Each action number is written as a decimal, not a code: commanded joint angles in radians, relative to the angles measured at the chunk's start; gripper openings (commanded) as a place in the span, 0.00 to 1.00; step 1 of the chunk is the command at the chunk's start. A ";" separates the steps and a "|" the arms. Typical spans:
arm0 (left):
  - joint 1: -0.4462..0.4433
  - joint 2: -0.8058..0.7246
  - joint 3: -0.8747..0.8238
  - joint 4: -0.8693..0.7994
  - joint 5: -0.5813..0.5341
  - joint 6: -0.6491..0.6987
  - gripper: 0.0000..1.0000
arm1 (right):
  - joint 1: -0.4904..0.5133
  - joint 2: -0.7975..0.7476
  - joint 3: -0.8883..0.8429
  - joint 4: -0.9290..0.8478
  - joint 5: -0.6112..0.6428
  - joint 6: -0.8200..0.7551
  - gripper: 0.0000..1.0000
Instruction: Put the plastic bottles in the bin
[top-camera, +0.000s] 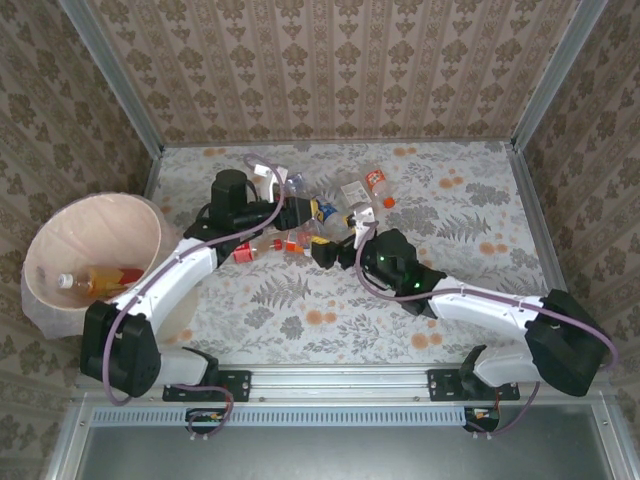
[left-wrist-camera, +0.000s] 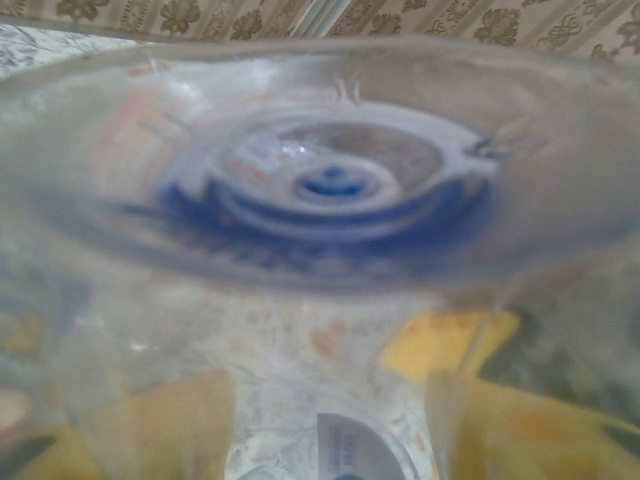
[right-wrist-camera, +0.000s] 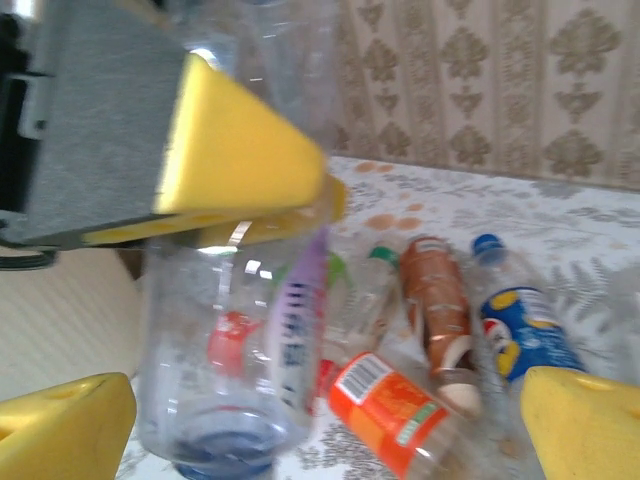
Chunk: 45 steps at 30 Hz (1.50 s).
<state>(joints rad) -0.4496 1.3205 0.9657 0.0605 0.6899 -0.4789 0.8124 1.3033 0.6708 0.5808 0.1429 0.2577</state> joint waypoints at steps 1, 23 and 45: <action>-0.034 -0.015 0.056 -0.103 -0.098 0.100 0.52 | 0.000 -0.034 -0.005 -0.123 0.248 -0.008 1.00; -0.043 -0.295 0.375 -0.689 -0.767 0.346 0.49 | -0.131 -0.051 -0.067 -0.161 0.383 0.144 1.00; 0.472 -0.343 0.605 -0.976 -1.000 0.581 0.51 | -0.183 0.002 -0.027 -0.154 0.299 0.095 1.00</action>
<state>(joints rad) -0.0650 0.9733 1.5368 -0.8349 -0.3073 0.1612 0.6331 1.2900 0.6128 0.4122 0.4625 0.3779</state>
